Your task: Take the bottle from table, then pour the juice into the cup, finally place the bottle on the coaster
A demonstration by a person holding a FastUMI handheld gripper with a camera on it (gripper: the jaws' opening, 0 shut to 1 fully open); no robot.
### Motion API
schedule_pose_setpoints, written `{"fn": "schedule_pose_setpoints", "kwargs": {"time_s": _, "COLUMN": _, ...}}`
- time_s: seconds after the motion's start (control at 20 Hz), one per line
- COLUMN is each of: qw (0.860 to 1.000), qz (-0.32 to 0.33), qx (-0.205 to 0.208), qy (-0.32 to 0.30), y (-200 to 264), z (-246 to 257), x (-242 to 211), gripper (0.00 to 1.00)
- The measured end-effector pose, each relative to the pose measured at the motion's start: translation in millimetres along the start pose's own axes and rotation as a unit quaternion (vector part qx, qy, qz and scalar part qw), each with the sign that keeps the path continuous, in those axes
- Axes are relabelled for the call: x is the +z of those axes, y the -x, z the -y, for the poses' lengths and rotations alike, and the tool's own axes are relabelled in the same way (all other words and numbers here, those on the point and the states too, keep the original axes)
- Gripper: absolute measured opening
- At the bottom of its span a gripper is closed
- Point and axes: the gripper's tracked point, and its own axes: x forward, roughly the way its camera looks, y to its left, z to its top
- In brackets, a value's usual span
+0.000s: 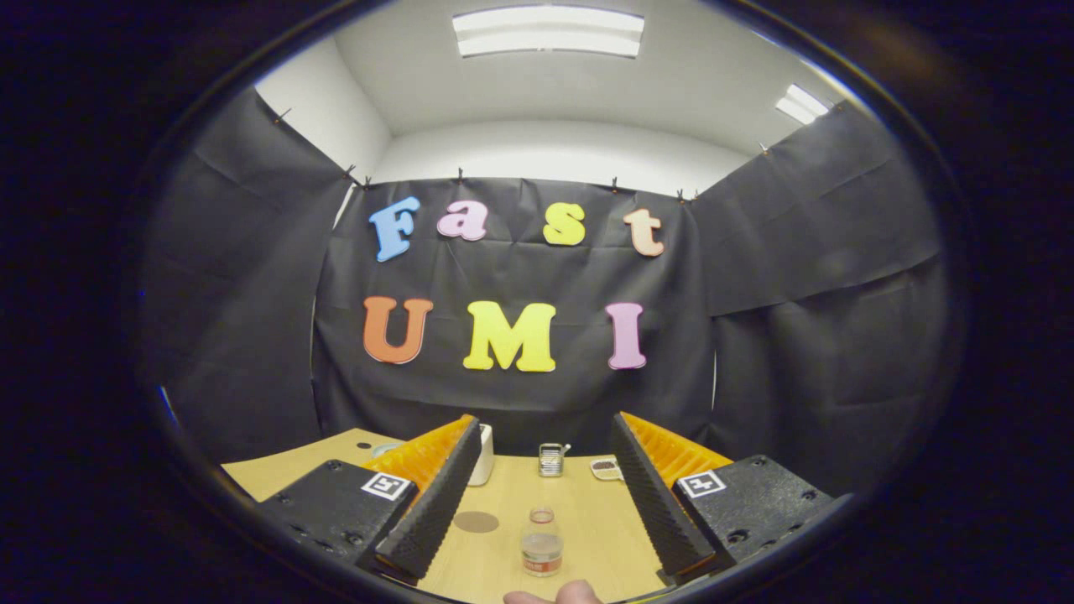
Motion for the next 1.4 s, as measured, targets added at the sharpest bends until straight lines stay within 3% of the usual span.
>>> {"fn": "schedule_pose_setpoints", "kwargs": {"time_s": 0.2, "qw": 0.999, "qz": -0.013, "qx": 0.031, "qy": -0.020, "y": 2.7, "z": -5.9, "x": -50.9, "gripper": 1.00}}
{"fn": "schedule_pose_setpoints", "kwargs": {"time_s": 0.75, "qw": 0.989, "qz": -0.140, "qx": 0.021, "qy": -0.043, "y": -20.8, "z": 12.6, "x": -233.2, "gripper": 1.00}}
{"fn": "schedule_pose_setpoints", "kwargs": {"time_s": 1.1, "qw": 0.979, "qz": -0.199, "qx": 0.012, "qy": -0.044, "y": -42.1, "z": 14.2, "x": -303.4, "gripper": 1.00}}
{"fn": "schedule_pose_setpoints", "kwargs": {"time_s": 1.4, "qw": 0.976, "qz": -0.215, "qx": 0.011, "qy": -0.030, "y": -70.4, "z": 6.3, "x": -326.3, "gripper": 1.00}}
